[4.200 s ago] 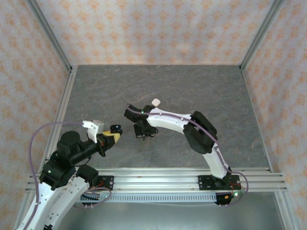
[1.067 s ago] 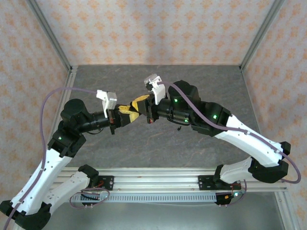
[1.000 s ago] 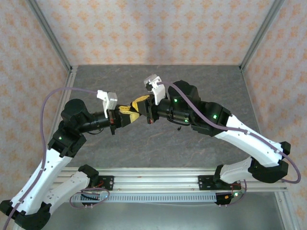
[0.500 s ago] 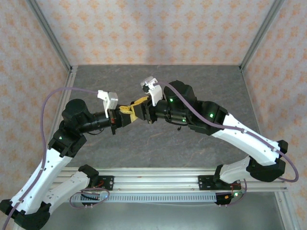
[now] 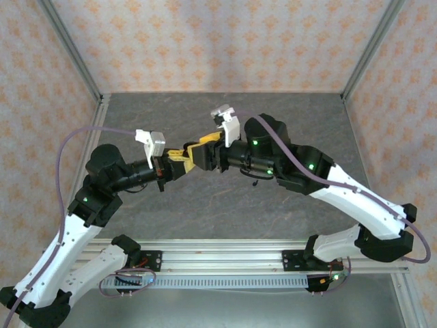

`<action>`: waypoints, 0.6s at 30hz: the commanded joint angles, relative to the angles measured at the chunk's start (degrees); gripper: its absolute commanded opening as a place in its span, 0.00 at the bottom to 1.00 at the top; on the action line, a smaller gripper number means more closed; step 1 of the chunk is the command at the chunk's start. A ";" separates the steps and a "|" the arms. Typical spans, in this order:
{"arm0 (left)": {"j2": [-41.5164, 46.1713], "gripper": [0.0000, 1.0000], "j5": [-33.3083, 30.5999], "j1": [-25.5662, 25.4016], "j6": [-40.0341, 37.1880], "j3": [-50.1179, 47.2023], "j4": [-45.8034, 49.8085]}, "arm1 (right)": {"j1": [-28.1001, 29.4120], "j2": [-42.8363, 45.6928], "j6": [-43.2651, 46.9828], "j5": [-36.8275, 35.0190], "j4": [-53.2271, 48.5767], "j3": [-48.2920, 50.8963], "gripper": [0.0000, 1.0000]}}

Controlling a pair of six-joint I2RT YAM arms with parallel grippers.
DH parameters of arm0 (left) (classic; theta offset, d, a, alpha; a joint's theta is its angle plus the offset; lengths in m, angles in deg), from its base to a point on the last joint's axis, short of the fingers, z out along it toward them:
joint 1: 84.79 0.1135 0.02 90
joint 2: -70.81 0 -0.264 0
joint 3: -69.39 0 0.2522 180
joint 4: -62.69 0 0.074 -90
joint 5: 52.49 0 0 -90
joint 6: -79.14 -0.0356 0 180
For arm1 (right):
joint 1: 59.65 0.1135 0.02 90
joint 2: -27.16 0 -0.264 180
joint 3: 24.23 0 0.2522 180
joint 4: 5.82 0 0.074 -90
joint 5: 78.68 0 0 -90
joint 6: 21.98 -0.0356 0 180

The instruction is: Insert wireless bluetooth earbuds into charging case

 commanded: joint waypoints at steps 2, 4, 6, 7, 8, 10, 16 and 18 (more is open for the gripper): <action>0.84 0.00 -2.03 -0.70 0.33 -1.30 -5.96 | -2.47 2.61 -7.84 -2.67 -0.05 0.07 0.46; 0.84 0.00 -2.53 -0.90 0.41 -1.75 -7.14 | -3.66 2.75 -10.84 -2.73 -1.74 0.29 0.44; 0.82 0.00 -3.17 -1.01 0.31 -2.23 -7.92 | -4.38 2.72 -13.06 -1.54 -2.37 0.59 0.40; 0.84 0.00 -3.52 -1.24 0.27 -2.47 -8.12 | -4.56 2.61 -14.28 -0.65 -2.15 0.60 0.37; 0.84 0.00 -3.79 -1.31 0.18 -2.64 -8.20 | -4.58 2.36 -15.03 0.19 -1.78 0.67 0.35; 0.90 0.00 -4.24 -1.56 0.16 -3.15 -8.92 | -4.58 1.62 -16.89 2.48 -0.61 0.71 0.29; 0.48 0.00 -5.35 -2.19 -0.18 -3.77 -10.09 | -4.50 -1.14 -20.46 7.47 2.14 1.84 0.20; 0.26 0.00 -5.84 -2.26 -0.75 -3.70 -10.11 | -4.49 -1.81 -20.83 7.76 2.21 2.21 0.19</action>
